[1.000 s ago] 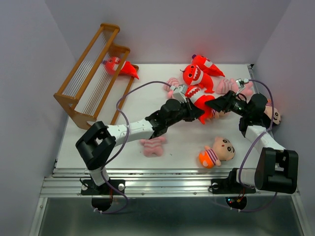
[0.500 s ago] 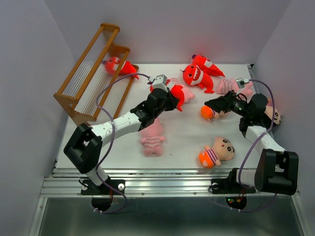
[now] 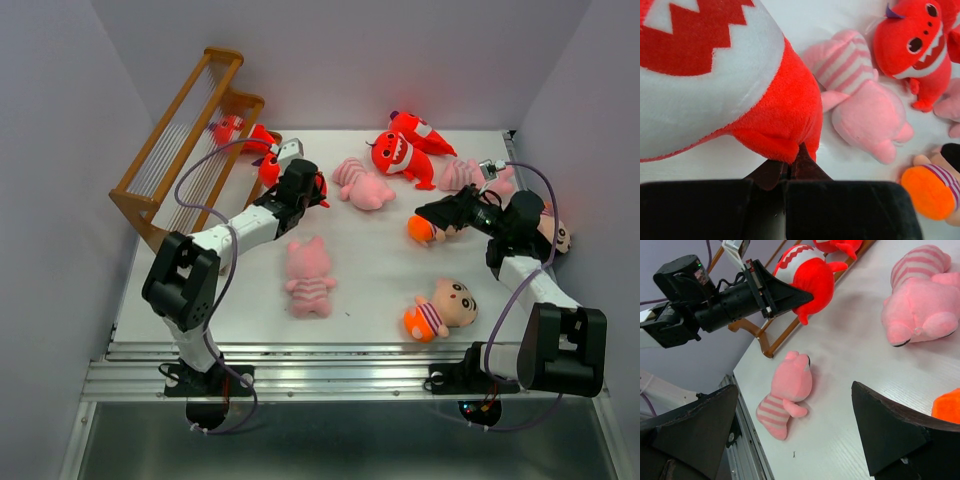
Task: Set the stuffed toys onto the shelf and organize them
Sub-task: Place the stuffed toy onto shelf
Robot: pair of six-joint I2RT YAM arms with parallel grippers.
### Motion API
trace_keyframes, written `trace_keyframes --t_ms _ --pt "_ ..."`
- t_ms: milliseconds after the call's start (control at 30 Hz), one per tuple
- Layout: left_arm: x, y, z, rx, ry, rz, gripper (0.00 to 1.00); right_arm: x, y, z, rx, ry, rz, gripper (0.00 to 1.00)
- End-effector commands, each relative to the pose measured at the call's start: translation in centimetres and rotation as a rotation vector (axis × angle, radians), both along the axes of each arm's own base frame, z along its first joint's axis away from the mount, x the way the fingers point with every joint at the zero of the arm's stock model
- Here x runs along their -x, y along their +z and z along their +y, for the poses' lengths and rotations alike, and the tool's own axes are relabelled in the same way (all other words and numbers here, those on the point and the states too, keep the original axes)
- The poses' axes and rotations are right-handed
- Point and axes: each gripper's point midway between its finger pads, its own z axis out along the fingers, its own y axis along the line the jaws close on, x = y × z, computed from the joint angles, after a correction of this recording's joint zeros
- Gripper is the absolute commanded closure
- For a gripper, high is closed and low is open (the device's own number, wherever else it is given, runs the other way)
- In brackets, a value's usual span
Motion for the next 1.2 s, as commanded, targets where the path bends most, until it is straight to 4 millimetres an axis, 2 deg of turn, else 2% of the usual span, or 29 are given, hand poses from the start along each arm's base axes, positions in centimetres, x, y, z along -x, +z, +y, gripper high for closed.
trace_keyframes --t_ms 0,133,433,700,1167 --pt "-3.3 2.4 1.9 0.005 0.070 -0.065 1.00 0.0 1.2 0.0 0.019 0.001 -0.069 0.00" --pt "-4.5 1.8 3.1 0.011 0.094 -0.055 1.00 0.1 1.2 0.0 0.019 0.004 -0.069 0.00" --pt "-6.2 0.3 4.1 0.050 0.074 -0.015 1.00 0.1 1.3 0.1 0.019 0.007 -0.071 0.00" --pt "-7.5 -0.5 7.6 0.049 0.158 0.001 1.00 0.1 1.3 0.1 0.020 0.009 -0.071 0.00" --pt "-9.9 0.1 12.2 0.039 0.261 -0.010 1.00 0.0 1.4 -0.2 0.022 -0.002 -0.076 0.00"
